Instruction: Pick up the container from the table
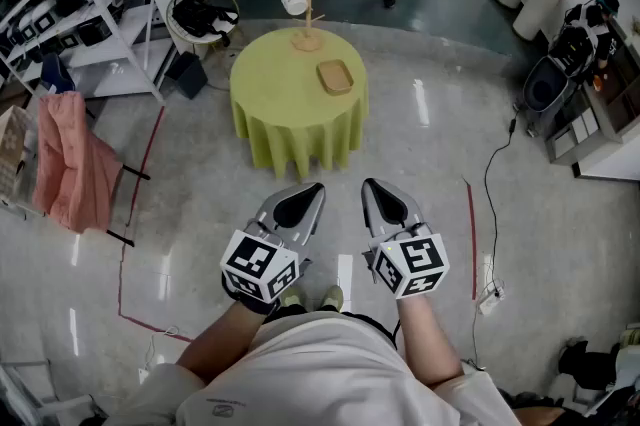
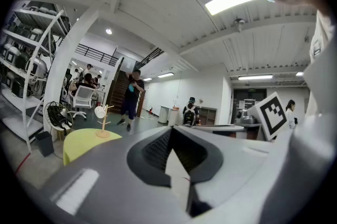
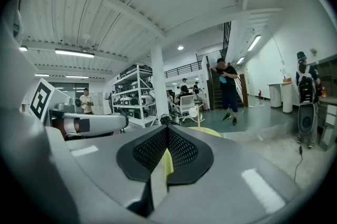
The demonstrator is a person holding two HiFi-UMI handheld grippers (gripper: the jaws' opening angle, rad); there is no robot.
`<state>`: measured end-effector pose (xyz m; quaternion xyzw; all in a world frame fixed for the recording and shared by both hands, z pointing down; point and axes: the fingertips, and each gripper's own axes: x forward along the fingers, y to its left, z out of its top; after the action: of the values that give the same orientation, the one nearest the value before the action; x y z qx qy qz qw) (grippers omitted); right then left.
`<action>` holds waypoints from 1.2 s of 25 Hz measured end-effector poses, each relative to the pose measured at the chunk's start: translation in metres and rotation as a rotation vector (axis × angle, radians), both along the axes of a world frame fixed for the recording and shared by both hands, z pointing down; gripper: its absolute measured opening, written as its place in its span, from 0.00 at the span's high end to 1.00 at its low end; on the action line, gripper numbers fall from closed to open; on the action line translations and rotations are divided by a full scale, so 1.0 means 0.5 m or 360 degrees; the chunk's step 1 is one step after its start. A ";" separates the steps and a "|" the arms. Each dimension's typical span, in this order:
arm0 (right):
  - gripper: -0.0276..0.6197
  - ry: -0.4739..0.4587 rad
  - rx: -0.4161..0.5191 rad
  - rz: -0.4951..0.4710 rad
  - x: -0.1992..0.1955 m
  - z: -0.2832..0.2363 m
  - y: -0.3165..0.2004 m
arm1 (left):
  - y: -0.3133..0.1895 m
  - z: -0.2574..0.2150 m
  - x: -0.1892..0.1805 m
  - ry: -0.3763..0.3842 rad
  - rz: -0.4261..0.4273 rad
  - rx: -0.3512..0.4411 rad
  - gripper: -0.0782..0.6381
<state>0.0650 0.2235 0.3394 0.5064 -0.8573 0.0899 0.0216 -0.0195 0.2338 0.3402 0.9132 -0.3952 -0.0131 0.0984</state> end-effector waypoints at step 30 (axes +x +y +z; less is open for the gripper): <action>0.94 -0.0098 0.0045 -0.0061 0.078 0.012 -0.094 | -0.113 0.005 0.050 -0.0058 -0.0068 0.0052 0.88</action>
<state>0.1040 0.1767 0.3456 0.4870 -0.8683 0.0931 -0.0102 0.0053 0.1772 0.3424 0.9062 -0.4160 -0.0051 0.0760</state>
